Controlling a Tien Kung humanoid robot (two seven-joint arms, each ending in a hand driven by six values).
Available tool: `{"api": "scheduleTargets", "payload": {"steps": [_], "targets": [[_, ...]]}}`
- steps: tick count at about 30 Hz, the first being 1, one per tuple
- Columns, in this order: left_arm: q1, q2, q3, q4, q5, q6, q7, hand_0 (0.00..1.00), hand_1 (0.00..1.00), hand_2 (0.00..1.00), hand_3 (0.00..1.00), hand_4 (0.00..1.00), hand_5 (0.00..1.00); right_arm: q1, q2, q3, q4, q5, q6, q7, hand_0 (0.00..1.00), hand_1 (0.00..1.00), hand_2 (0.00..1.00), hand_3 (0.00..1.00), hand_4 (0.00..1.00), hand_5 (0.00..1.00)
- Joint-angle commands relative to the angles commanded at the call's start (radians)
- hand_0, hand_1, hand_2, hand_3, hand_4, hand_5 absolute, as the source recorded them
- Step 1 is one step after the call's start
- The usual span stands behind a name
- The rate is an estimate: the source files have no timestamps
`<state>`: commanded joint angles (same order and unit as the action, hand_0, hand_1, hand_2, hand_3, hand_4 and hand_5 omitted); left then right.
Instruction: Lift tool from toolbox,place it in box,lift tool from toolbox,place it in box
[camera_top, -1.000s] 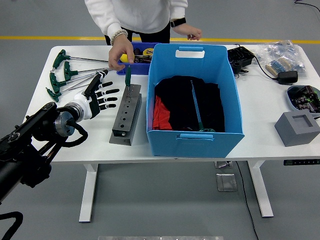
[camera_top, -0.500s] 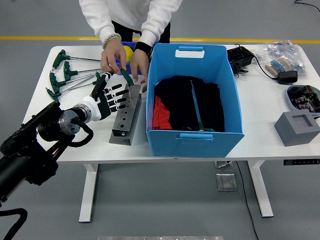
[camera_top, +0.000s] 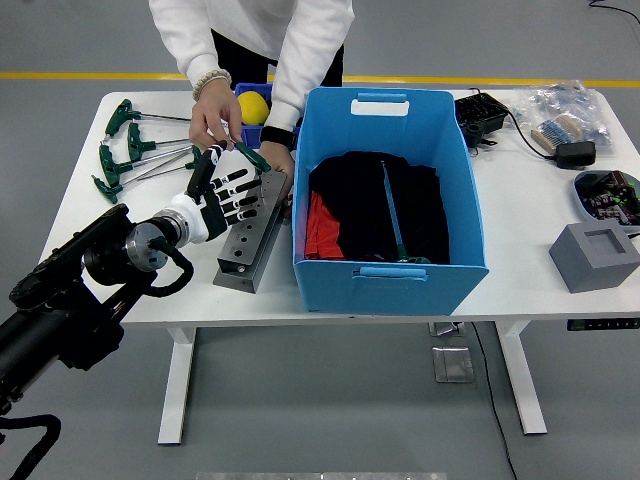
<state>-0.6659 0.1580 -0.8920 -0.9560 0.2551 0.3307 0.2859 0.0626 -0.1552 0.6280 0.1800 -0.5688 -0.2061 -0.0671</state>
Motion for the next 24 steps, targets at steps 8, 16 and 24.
{"api": "scheduleTargets", "payload": {"steps": [8, 16, 24], "targets": [[-0.010, -0.010, 0.018, 0.028, -0.015, -0.002, -0.031, 0.221, 0.322, 0.588, 0.869, 0.814, 0.951, 0.003, -0.001, -0.007, 0.000, 0.008, -0.001, 0.001, 0.683, 0.664, 0.735, 0.577, 0.834, 0.639], [-0.026, -0.020, 0.034, 0.049, -0.034, -0.003, -0.056, 0.221, 0.324, 0.588, 0.871, 0.822, 0.960, 0.005, -0.002, -0.014, 0.000, 0.008, 0.000, 0.000, 0.682, 0.664, 0.735, 0.577, 0.834, 0.640], [-0.042, -0.032, 0.043, 0.061, -0.046, -0.005, -0.065, 0.223, 0.324, 0.588, 0.870, 0.829, 0.964, 0.005, -0.003, -0.023, 0.000, 0.011, 0.001, -0.001, 0.682, 0.664, 0.735, 0.577, 0.834, 0.640]]}}
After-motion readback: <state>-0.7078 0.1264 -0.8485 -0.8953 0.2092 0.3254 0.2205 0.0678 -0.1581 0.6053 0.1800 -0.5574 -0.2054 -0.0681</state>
